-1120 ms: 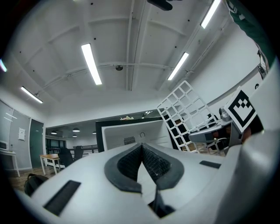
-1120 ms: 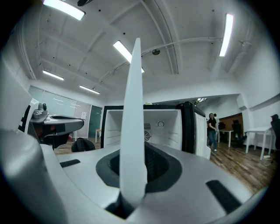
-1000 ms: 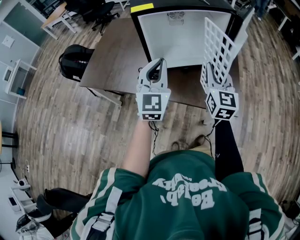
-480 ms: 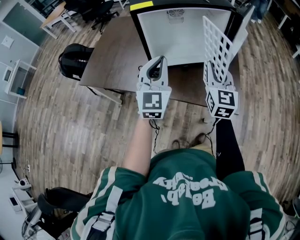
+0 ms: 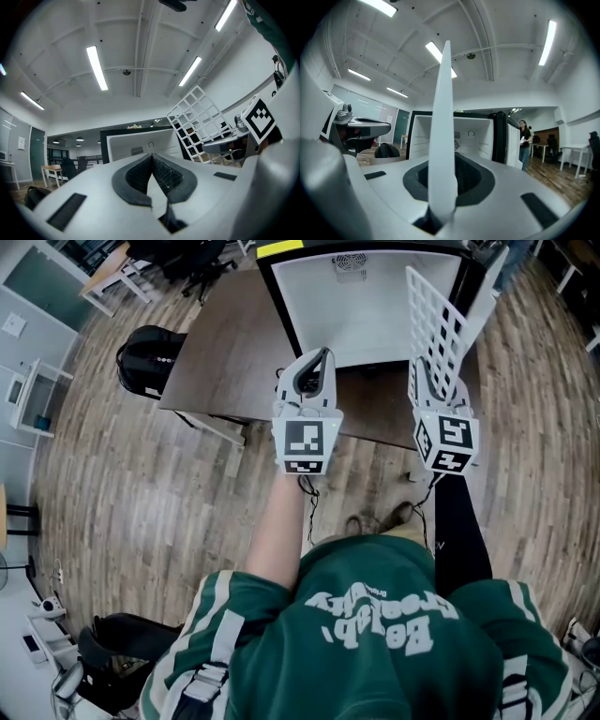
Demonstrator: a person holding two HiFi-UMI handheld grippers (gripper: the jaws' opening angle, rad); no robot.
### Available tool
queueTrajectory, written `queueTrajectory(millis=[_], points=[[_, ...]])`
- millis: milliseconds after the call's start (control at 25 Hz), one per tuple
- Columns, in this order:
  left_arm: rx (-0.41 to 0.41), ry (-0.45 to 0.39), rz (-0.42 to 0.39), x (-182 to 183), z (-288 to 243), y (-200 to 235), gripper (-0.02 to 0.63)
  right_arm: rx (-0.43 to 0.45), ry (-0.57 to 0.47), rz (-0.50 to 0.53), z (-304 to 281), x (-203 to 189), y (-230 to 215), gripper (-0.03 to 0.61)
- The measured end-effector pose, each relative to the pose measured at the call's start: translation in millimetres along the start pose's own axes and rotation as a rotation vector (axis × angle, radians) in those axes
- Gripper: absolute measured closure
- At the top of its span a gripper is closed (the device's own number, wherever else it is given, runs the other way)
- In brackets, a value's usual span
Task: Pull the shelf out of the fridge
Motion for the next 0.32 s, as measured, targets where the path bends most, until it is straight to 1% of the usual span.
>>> queueTrajectory(millis=[200,320], points=[[-0.014,-0.001,-0.008,-0.2,0.4,-2.0,0.597,0.0,-0.001,0.017,0.8,-0.4,2.7,0.522],[-0.019,-0.001,-0.008,-0.7,1.3,-3.9,0.597,0.003,-0.002,0.007,2.2,0.7,3.7,0.522]])
Point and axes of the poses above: the fingertips, and each gripper's own axes: z backward along the fingers, y to its left, x out of its top, the point moved 7 cm from there along z, backward along the fingers
